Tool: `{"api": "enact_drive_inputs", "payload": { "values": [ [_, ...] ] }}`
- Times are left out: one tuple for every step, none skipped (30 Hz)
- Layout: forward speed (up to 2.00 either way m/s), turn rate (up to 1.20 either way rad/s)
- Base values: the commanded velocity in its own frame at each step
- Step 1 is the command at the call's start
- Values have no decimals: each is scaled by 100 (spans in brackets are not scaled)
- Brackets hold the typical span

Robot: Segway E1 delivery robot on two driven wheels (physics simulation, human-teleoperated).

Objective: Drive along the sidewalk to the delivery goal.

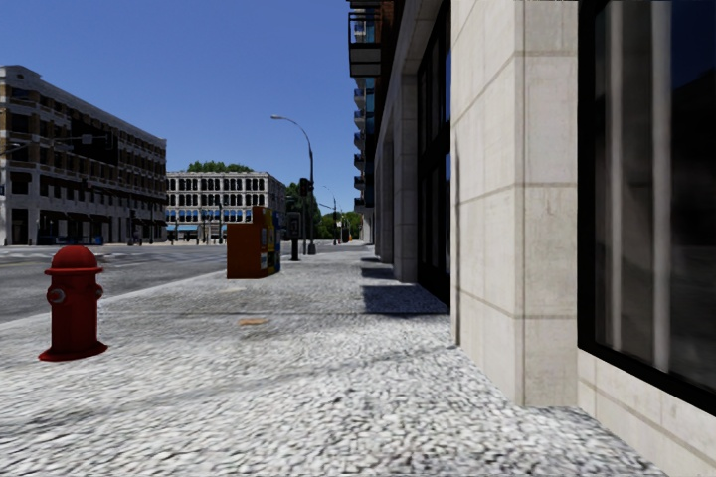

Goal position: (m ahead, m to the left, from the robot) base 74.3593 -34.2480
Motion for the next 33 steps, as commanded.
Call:
{"api": "enact_drive_inputs", "payload": {
  "values": [
    [200, 0],
    [200, 0],
    [200, 0],
    [200, 0],
    [200, 0],
    [200, 0],
    [200, 0],
    [200, 0],
    [200, 0],
    [200, 0],
    [200, 0],
    [200, 0],
    [200, 0],
    [200, 0],
    [200, 0],
    [200, 0],
    [200, 0],
    [200, 0],
    [200, 0],
    [200, 0],
    [200, 0],
    [200, 0],
    [200, 0],
    [200, 0],
    [200, 0],
    [200, 0],
    [200, 0],
    [200, 0],
    [200, 0],
    [200, 0],
    [200, 0],
    [200, 0],
    [200, 0]
  ]
}}
